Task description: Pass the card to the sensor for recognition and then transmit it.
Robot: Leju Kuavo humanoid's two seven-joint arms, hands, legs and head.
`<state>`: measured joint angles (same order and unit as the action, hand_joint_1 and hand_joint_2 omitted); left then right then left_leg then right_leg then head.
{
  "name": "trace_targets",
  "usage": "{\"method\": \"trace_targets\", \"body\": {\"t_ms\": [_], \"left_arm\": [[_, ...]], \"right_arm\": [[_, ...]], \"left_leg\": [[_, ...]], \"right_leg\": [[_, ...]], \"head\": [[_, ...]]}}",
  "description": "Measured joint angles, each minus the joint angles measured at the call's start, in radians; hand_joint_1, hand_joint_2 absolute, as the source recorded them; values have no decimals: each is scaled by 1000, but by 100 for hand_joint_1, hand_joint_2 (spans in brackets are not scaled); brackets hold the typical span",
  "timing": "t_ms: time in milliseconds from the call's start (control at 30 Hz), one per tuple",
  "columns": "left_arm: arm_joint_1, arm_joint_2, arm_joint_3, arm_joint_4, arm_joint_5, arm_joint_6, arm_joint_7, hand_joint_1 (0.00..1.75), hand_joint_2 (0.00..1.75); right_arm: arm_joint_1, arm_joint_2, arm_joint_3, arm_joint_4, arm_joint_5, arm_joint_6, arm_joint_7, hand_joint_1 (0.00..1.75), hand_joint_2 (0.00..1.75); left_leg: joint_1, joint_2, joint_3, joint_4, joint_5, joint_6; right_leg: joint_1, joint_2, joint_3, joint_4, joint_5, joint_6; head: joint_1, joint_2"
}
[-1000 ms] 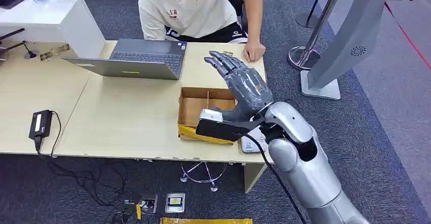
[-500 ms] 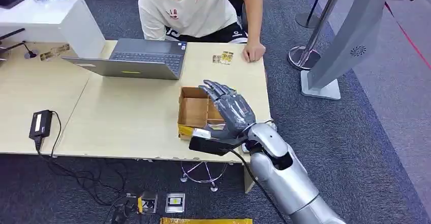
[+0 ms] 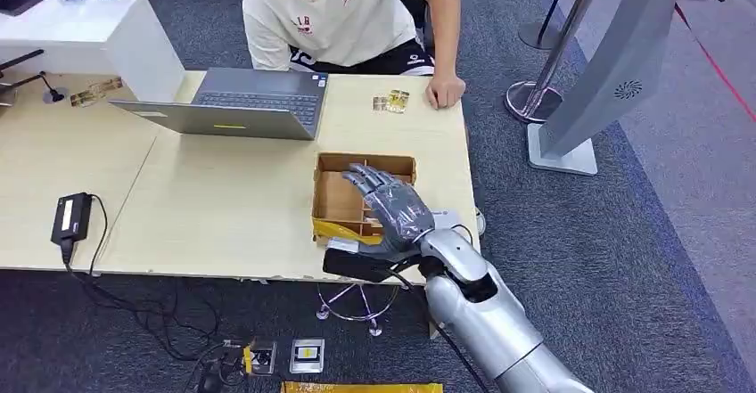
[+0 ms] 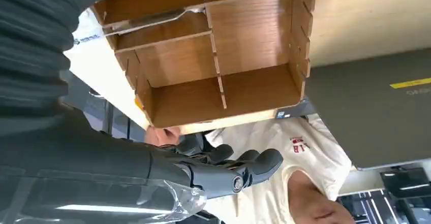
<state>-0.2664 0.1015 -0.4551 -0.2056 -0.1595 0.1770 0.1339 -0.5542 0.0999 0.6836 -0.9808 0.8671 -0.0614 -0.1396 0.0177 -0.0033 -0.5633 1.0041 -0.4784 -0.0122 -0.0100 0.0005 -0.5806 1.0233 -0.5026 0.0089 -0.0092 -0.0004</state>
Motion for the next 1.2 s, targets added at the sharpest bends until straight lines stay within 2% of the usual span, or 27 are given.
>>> {"method": "trace_targets", "body": {"t_ms": [267,600,1200], "left_arm": [[8,0,0,0,3,11,3,0,175],[16,-1,0,0,11,20,3,0,175],[16,-2,0,0,11,11,6,0,175]], "right_arm": [[0,0,14,31,-8,-3,3,0,175],[-3,6,28,72,-7,-47,3,0,175],[-39,8,30,152,-5,-77,41,0,175]], "left_leg": [[0,0,0,0,0,0],[0,0,0,0,0,0],[0,0,0,0,0,0]], "right_leg": [[0,0,0,0,0,0],[0,0,0,0,0,0],[0,0,0,0,0,0]], "head": [[0,0],[0,0],[0,0]]}}
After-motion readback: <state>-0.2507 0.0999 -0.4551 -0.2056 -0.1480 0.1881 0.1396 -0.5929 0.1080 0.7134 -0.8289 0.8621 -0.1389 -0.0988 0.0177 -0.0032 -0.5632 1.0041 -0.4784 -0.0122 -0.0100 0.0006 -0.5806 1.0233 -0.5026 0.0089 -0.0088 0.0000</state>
